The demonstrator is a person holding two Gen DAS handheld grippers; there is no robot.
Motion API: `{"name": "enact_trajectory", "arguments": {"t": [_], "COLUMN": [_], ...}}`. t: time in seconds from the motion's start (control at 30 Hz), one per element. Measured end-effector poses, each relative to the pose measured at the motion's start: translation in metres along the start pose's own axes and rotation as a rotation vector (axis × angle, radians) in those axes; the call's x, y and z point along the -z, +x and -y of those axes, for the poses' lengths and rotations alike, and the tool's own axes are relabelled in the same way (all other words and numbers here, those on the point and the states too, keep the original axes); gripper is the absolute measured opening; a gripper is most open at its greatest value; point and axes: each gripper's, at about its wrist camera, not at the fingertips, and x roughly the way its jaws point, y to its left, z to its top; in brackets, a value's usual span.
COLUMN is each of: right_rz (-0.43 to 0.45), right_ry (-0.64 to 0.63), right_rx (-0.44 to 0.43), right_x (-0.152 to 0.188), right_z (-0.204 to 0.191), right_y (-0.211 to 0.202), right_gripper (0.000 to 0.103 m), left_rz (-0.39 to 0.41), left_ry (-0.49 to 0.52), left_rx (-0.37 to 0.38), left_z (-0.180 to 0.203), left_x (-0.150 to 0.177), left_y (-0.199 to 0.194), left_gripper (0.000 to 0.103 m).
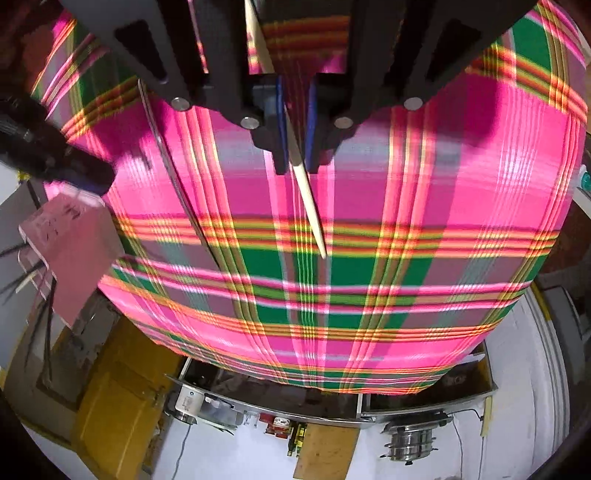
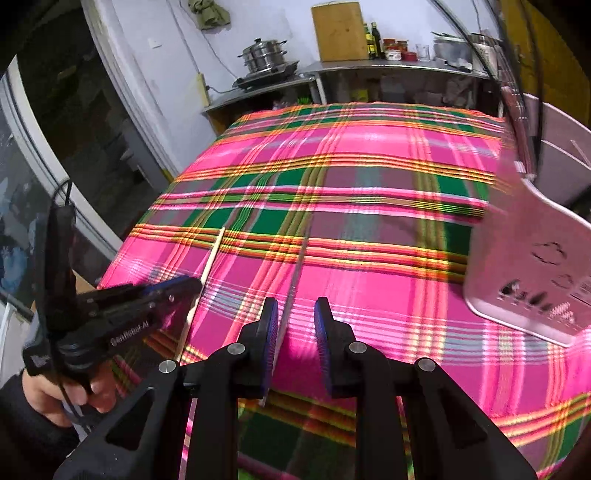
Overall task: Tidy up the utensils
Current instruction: 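Close the left tool on a wooden chopstick while the right tool grasps a metal one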
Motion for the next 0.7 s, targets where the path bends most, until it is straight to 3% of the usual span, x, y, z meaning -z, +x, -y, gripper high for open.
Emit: {"name": "enact_trajectory", "arguments": {"t": [0.03, 0.47, 0.7], "right_rz": [-0.005, -0.058, -0.082], "right_ry": [-0.002, -0.013, -0.037], "right_rx": [-0.001, 0.035, 0.073], "right_x": [-0.001, -0.016, -0.020], "right_z": [-0.001, -0.006, -0.009], "right_y": [0.004, 0.044, 0.061], "right_gripper": [0.021, 0.021, 0.021], "left_rz": [-0.001, -0.006, -0.006], "left_ry": [-0.003, -0.005, 0.002], "left_rx": [0.003, -0.011, -0.015], "left_z": [-0.001, -0.006, -0.010], "left_x": [-0.004, -0.033, -0.038], "left_y": [0.003, 0.032, 0.034], "left_gripper": [0.020, 0.020, 0.014]}}
